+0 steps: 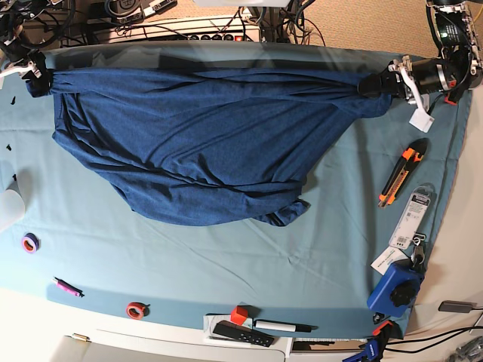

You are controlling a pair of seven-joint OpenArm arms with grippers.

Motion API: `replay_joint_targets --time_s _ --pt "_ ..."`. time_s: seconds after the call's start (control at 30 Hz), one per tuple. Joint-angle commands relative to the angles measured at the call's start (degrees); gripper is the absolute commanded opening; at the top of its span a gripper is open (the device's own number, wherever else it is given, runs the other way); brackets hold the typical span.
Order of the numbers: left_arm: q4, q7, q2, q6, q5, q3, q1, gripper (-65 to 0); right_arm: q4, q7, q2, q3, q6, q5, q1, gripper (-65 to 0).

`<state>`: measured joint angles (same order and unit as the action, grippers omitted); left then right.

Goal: Layout the t-shirt on the table in an organized manner, then fold the t-shirt properly
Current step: 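Lift the shirt edge with both grippers and stretch it apart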

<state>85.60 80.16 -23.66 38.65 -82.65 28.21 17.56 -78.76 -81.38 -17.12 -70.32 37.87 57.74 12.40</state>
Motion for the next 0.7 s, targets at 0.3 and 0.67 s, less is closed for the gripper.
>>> replay_joint_targets --time_s 0.3,0.67 --pt "0.81 -0.16 -1.09 0.22 2.56 0.59 0.85 -65.0 -1.07 1.38 -1.77 -0.26 2.13 0.66 0.11 -65.0" --pt "0.81 -0.16 -1.07 0.26 2.54 0.59 1.79 -65.0 -1.07 2.95 -1.77 -0.26 2.13 -1.42 0.11 -65.0"
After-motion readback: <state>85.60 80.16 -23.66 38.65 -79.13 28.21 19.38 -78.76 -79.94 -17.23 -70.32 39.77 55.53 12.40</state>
